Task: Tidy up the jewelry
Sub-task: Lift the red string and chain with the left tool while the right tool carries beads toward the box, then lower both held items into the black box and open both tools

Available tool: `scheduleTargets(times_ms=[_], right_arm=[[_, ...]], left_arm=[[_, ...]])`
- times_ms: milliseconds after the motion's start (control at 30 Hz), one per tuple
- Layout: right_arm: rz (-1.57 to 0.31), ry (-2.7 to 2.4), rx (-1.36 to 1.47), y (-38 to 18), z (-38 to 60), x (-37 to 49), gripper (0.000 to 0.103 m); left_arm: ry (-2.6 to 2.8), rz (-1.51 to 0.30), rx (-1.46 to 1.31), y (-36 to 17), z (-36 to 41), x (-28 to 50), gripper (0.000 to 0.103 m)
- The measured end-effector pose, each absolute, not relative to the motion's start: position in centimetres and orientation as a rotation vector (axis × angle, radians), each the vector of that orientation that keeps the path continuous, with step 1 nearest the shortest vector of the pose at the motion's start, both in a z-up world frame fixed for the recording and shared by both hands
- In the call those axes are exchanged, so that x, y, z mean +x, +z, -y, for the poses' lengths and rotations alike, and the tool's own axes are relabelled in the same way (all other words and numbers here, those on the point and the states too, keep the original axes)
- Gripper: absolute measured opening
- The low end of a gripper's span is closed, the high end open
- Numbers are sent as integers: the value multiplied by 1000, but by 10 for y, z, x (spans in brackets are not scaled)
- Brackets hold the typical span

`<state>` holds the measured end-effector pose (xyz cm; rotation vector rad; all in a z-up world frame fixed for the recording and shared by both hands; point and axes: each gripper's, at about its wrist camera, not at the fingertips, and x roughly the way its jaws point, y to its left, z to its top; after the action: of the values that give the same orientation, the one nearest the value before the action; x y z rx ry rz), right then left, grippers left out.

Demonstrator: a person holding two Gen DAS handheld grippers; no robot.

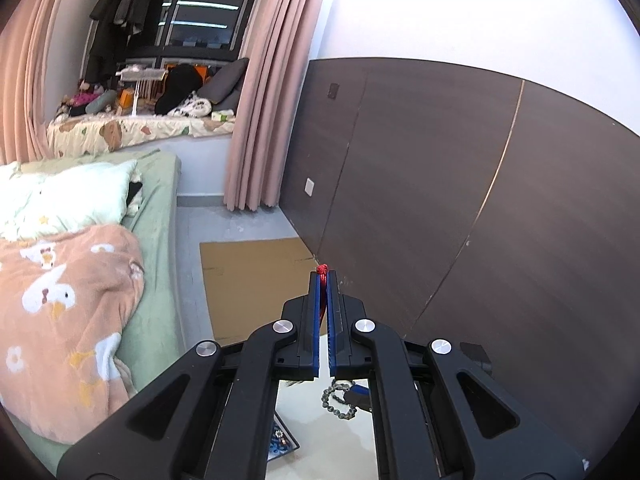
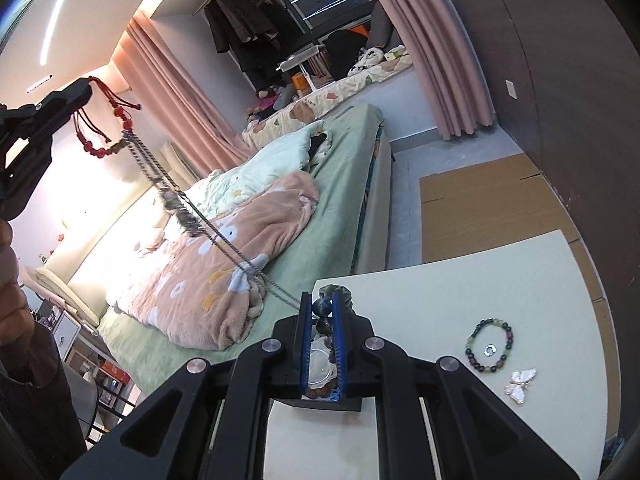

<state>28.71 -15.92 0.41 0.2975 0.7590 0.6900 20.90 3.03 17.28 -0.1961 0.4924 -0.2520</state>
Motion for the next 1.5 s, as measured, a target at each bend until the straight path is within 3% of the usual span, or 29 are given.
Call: scheduleTargets(times_ms=[300, 367, 433, 633, 733, 967, 1033, 1067, 1100, 1133, 1500], right_arm=[[-812, 682, 286, -15, 152, 286, 10], [-826, 681, 281, -20, 149, 286, 10], [-841, 681, 277, -25, 146, 286, 10], [-878, 701, 266, -38, 128, 287, 10], [-898, 724, 256, -44, 111, 288, 10], [-931, 779, 242, -52, 76, 295, 11], [-943, 777, 234, -54, 68, 298, 21], [-965, 773, 237, -56, 65, 302, 37], [-979, 765, 245, -58, 64, 305, 68], [-964, 736, 257, -58, 68, 305, 71], [-960, 598, 266, -59, 133, 307, 68]], left_arm=[[-244, -597, -298, 109, -51, 218, 4], [-231, -634, -347, 84, -59, 220, 15], [-229, -667, -392, 61, -66, 220, 53], [-148, -788, -492, -9, -93, 210, 58], [-90, -820, -514, -32, -109, 200, 70], [5, -862, -538, -64, -138, 176, 81], [21, -865, -534, -68, -144, 170, 87], [25, -864, -533, -69, -145, 168, 88], [27, -864, -532, -68, -145, 168, 91], [28, -863, -530, -68, -145, 166, 94], [-1, -870, -512, -74, -120, 175, 96]])
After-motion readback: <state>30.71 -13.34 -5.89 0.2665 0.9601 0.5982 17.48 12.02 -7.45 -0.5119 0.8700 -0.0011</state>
